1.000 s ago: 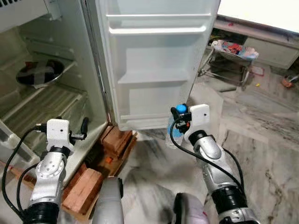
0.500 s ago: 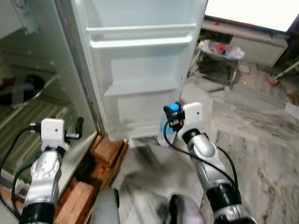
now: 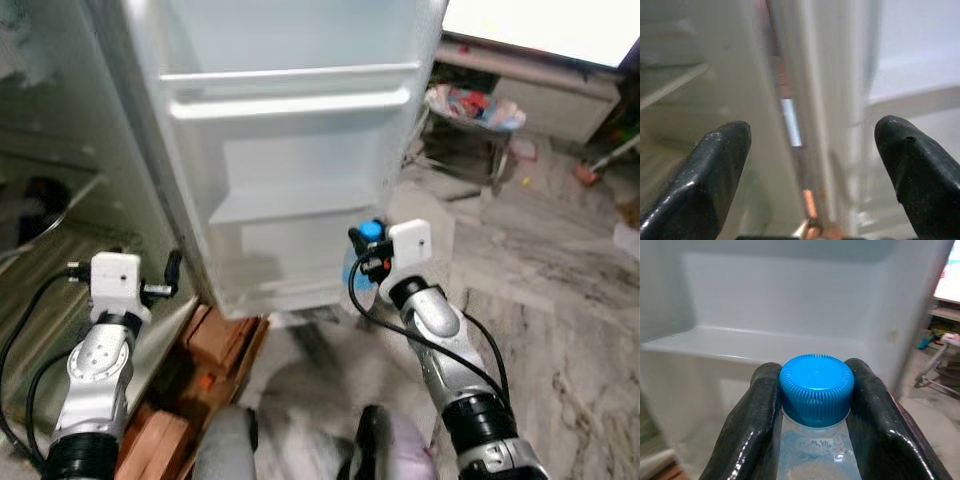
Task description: Restocking fridge
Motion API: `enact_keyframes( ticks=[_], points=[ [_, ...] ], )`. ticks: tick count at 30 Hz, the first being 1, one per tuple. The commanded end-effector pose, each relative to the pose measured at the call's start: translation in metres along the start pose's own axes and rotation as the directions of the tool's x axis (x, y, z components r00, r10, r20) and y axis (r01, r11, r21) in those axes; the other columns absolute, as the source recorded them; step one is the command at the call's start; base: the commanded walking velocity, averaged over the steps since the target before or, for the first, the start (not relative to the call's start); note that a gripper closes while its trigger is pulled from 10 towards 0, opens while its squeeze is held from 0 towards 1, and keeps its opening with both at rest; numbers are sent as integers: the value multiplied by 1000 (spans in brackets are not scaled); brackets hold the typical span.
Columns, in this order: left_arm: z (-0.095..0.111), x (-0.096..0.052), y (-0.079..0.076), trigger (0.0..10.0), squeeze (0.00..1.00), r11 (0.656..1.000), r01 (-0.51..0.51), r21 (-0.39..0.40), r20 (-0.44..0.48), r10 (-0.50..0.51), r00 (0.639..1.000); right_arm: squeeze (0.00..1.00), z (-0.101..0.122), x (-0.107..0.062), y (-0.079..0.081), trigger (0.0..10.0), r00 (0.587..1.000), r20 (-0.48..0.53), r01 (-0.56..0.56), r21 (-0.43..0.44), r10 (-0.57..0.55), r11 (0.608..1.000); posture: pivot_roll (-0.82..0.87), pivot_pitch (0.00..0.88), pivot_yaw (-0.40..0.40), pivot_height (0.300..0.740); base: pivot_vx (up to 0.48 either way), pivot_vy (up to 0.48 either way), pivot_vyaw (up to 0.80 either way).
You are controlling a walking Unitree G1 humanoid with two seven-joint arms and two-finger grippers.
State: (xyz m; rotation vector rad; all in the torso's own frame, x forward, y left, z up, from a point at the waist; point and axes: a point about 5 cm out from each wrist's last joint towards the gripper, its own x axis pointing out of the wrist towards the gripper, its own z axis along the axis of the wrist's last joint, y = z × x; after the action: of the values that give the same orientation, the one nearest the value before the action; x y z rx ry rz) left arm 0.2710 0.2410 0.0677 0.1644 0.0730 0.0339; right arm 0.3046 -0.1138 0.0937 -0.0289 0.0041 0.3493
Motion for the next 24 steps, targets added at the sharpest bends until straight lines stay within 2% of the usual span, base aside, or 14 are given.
enact_keyframes(
  ticks=[1,10,15,24],
  points=[
    [1,1,-3,10000,0,1000,21,7,1,-21,1000,0,7,1,-6,10000,999,30,16,-8,-15,1000,123,0,-53,636,458,0,0],
    [0,-1,-2,10000,0,1000,14,7,-9,-14,1000,0,-1,2,2,10000,999,-12,-36,8,36,999,137,23,-53,636,423,0,0],
    [2,-1,0,10000,0,1000,-1,6,0,1,1000,0,2,5,5,10000,997,2,-72,-1,72,997,142,24,-55,636,0,0,0],
    [1,-3,1,10000,0,1000,-5,7,-4,5,1000,0,1,6,6,10000,997,-10,-81,-12,80,997,143,29,-58,636,0,0,683]
  ],
)
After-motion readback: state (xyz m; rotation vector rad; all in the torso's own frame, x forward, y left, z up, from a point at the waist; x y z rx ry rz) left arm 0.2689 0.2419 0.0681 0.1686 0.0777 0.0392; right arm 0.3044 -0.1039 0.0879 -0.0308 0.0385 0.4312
